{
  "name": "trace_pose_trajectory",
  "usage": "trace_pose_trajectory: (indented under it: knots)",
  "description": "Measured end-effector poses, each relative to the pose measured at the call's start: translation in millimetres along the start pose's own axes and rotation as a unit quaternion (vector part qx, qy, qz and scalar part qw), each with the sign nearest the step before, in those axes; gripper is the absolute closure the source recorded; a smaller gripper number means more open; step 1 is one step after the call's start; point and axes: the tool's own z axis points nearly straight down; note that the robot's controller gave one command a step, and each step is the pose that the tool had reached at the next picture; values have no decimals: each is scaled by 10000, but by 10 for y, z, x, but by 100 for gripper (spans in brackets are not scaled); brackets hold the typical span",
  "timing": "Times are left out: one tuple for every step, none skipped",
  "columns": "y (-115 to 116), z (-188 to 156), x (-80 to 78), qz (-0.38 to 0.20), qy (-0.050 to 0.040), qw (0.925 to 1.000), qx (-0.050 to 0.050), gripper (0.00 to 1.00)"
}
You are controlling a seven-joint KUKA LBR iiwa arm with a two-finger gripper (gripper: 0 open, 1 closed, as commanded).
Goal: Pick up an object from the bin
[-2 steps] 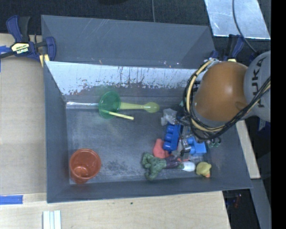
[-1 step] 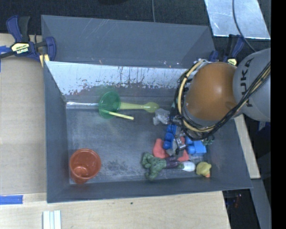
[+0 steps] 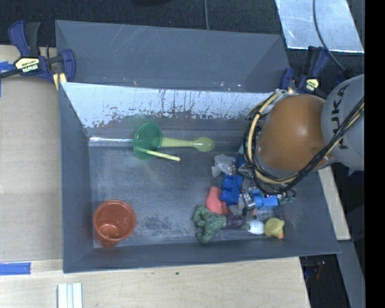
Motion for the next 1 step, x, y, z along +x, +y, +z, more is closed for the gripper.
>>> trace_pose_trajectory:
  knots:
    - [34,71,-24,-110,-39,9999,24,0]
